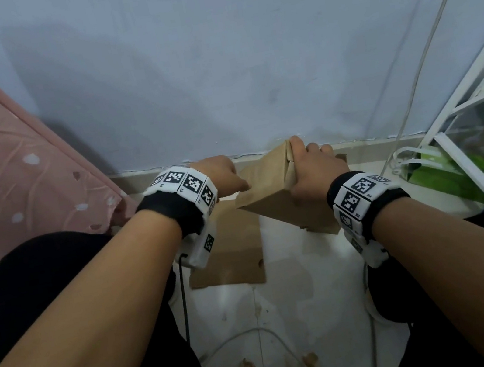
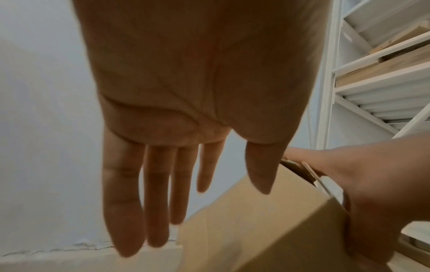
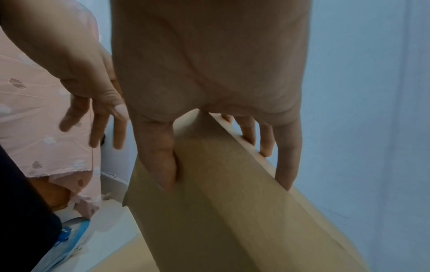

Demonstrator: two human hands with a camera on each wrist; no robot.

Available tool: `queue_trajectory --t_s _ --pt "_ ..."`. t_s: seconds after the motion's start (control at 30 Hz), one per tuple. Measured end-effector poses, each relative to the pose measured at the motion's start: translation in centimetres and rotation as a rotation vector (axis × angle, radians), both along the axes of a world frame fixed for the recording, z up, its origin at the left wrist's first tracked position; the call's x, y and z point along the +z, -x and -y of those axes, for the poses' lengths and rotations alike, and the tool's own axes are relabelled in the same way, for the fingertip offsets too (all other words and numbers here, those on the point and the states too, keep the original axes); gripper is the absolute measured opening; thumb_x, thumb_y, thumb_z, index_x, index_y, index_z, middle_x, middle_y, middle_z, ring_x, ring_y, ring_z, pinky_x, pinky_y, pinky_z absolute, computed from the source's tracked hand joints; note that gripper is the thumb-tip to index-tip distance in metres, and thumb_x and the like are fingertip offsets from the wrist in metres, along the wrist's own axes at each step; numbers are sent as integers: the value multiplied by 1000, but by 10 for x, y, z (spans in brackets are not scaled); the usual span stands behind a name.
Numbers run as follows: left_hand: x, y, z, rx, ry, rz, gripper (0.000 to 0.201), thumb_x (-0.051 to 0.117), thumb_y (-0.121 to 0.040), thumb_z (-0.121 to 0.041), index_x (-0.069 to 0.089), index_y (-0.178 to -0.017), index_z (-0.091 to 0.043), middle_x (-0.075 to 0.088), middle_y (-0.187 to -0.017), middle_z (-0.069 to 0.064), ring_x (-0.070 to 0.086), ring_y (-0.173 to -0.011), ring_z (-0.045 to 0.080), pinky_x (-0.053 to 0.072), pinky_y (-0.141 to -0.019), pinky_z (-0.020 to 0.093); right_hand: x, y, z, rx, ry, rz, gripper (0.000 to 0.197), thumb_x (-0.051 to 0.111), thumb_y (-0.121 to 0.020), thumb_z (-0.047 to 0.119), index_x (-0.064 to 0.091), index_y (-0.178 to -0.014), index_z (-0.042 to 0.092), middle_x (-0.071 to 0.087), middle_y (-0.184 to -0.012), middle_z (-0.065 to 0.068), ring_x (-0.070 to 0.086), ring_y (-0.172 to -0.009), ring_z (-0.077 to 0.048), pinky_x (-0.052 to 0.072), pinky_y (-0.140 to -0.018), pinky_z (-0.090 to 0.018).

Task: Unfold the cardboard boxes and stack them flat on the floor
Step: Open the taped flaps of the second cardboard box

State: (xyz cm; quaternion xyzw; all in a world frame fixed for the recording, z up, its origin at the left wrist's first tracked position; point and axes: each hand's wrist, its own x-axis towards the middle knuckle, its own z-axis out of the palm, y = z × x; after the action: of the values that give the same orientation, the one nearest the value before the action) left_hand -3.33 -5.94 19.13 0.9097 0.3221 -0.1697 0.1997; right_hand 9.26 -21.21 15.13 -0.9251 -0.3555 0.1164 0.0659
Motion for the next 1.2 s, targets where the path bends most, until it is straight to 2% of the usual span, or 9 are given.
queue_trajectory --t_s 0.1,0.2,0.33,0.43,0.6,0.77,0.9,1.07,1.2 --pt "1 -2 8 -29 50 78 75 65 -91 -56 39 -153 -22 51 -147 3 56 -124 27 48 -94 35 0 2 -3 32 -65 -3 97 71 -73 27 11 -150 23 44 -132 -11 37 -128 -35 37 -79 -39" --pt "-3 -5 10 -45 123 179 82 63 -91 -58 29 -157 -25 46 -154 4 48 -137 27 41 -106 36 2 6 -6 72 -138 50 100 74 -71 38 14 -149 22 47 -128 -12 37 -123 -34 37 -76 -37" --pt "-4 -10 15 83 329 307 86 60 -83 -67 33 -155 -28 52 -142 1 59 -118 24 56 -95 43 10 12 -5 90 -225 109 100 55 -65 53 18 -150 16 48 -123 -13 35 -120 -33 40 -75 -38" --pt "2 -11 19 138 350 354 75 56 -88 -69 41 -147 -25 52 -134 -2 54 -119 21 48 -94 38 13 14 -6 91 -285 155 105 53 -60 57 21 -151 15 49 -121 -13 35 -117 -32 40 -71 -37" --pt "9 -11 23 341 628 422 100 63 -74 -78 30 -153 -26 41 -145 -3 41 -132 28 46 -100 62 9 13 -10 94 -384 368 111 79 -60 39 23 -153 15 51 -124 -9 42 -111 -29 40 -66 -32" --pt "20 -10 20 366 978 607 56 76 -88 -43 50 -131 -19 65 -122 11 66 -108 32 59 -88 55 13 17 -13 129 -495 483 111 83 -62 34 25 -155 14 43 -143 -20 50 -116 -37 53 -80 -43" --pt "12 -12 12 500 1040 692 58 60 -81 4 46 -135 -9 66 -118 18 73 -95 34 62 -72 47 19 18 -14 243 -472 365 113 85 -69 44 22 -158 13 35 -150 -20 41 -126 -37 47 -100 -48" --pt "1 -9 6 699 922 729 50 53 -95 1 40 -139 -20 67 -121 21 75 -81 34 61 -56 37 24 11 -12 362 -460 352 88 51 -81 68 39 -153 19 53 -141 -2 42 -120 -27 42 -102 -40" --pt "5 -5 7 666 950 730 61 42 -86 25 47 -129 -18 60 -125 23 68 -93 42 63 -56 41 18 6 -7 302 -473 243 76 53 -87 54 34 -155 25 51 -144 3 38 -128 -27 40 -103 -43"
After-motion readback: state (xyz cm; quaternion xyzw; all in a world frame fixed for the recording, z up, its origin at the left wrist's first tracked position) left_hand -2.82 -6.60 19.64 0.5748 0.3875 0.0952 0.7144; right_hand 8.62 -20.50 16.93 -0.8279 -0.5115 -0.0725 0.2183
